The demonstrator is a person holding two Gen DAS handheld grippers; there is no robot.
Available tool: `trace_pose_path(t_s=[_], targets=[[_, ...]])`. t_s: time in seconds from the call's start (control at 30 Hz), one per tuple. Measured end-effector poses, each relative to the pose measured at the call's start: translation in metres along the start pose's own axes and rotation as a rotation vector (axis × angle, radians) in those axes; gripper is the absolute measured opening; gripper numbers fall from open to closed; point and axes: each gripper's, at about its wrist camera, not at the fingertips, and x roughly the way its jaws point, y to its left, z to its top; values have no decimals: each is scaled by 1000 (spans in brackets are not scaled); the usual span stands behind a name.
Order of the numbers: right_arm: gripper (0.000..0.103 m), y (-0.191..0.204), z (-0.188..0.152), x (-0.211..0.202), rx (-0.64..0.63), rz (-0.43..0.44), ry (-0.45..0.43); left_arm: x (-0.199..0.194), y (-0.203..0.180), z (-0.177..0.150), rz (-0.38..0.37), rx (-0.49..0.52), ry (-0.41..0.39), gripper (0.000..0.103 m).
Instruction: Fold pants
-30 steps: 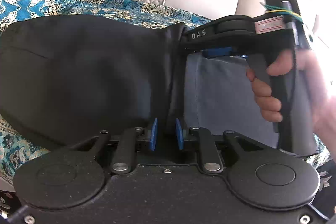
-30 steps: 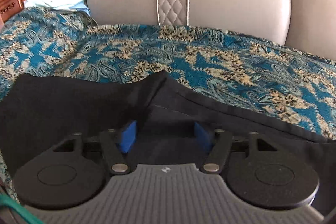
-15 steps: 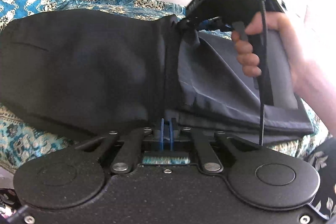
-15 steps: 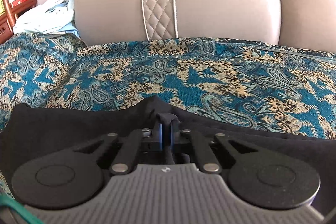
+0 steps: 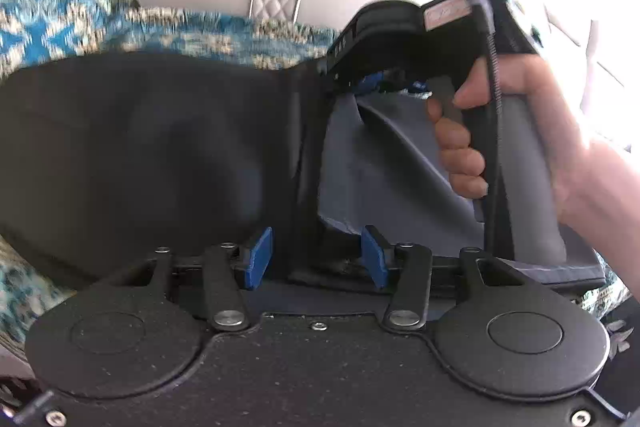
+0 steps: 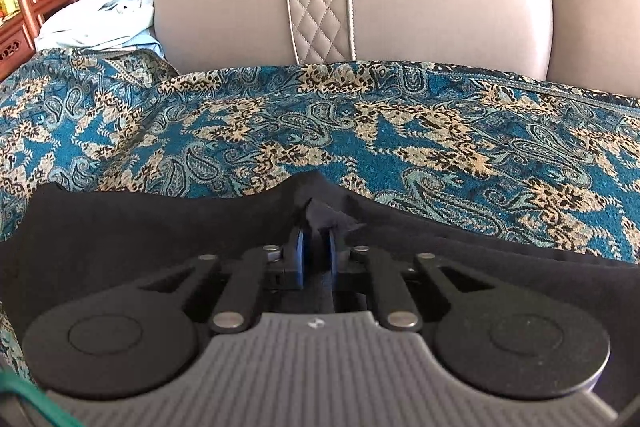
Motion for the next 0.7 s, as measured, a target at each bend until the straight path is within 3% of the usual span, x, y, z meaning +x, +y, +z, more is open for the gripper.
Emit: trace_pose_path(t_s=[0.07, 0.1, 0.4, 0.47, 0.57, 0.7], targets=[[16, 1, -1, 1, -16, -3, -1, 5, -3, -1, 17, -5, 14, 23], [16, 2, -1, 1, -22, -5, -2, 5, -4, -3, 38, 4, 8, 21], [21, 7, -8, -2, -47, 16, -5, 0, -6, -9, 74, 18, 23, 19], [41, 9, -9, -3, -66, 18, -11, 1, -7, -9, 74, 13, 27, 20], [59, 9, -9, -11, -74, 47, -29, 2, -4, -8, 63, -4, 34, 20], [72, 0, -20, -42, -78, 50, -112, 3, 0, -8, 55, -12, 39, 21]])
